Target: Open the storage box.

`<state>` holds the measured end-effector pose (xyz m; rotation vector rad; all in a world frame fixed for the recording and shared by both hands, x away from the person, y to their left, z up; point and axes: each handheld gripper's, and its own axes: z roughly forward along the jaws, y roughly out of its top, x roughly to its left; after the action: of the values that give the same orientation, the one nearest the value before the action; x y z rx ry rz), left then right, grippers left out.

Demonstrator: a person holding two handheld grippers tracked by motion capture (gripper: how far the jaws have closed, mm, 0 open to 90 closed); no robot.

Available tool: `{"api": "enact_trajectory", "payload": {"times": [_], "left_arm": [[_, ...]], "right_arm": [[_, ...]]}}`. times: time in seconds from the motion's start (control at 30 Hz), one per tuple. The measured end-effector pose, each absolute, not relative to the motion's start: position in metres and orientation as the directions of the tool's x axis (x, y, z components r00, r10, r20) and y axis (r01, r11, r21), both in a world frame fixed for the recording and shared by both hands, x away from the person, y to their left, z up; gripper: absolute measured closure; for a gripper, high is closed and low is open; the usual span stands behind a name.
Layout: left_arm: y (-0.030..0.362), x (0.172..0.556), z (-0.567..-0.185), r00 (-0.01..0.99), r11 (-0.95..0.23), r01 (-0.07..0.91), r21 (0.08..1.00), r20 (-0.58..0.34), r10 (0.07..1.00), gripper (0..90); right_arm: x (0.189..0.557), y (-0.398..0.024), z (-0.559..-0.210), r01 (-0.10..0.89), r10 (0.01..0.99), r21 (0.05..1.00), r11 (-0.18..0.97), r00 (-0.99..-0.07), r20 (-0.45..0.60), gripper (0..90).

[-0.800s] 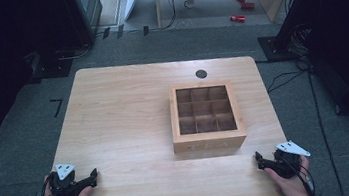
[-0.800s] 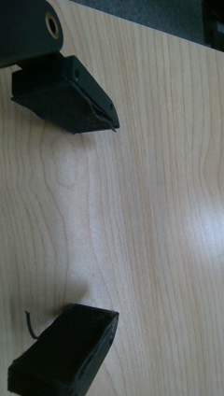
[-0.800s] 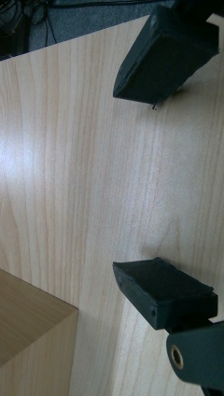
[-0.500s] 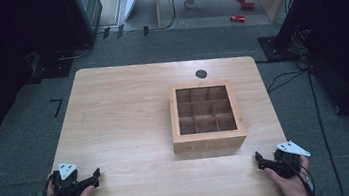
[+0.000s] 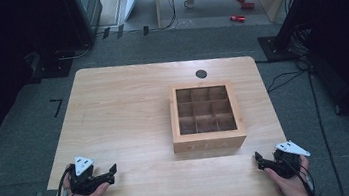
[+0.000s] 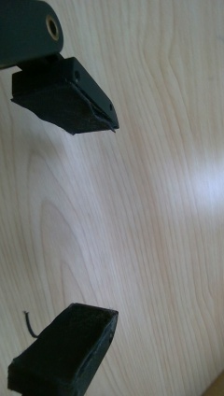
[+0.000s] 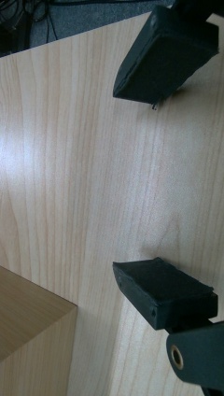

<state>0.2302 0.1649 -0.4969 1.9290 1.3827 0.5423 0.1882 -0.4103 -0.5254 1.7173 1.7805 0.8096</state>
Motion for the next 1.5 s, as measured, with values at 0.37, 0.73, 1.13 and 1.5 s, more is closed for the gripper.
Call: {"api": "enact_trajectory", "payload": {"times": [0.37,0.73,1.13,1.5], "left_arm": [[0.128,0.234,-0.488,0.415,-0.225,0.624,0.748,-0.073,0.907,9.1],[0.090,0.245,-0.483,0.479,-0.264,0.603,0.753,-0.077,0.875,9.1],[0.051,0.253,-0.477,0.553,-0.301,0.569,0.765,-0.085,0.829,9.6],[0.027,0.260,-0.473,0.574,-0.293,0.562,0.773,-0.109,0.812,14.2]], "right_arm": [[0.189,-0.409,-0.525,0.681,0.999,0.733,0.009,-0.044,0.029,13.8],[0.188,-0.406,-0.518,0.678,0.999,0.735,0.013,-0.048,0.026,15.1],[0.189,-0.392,-0.506,0.664,0.994,0.746,0.046,-0.105,0.033,15.3],[0.192,-0.376,-0.499,0.642,0.989,0.765,0.042,-0.134,0.058,15.3]]}}
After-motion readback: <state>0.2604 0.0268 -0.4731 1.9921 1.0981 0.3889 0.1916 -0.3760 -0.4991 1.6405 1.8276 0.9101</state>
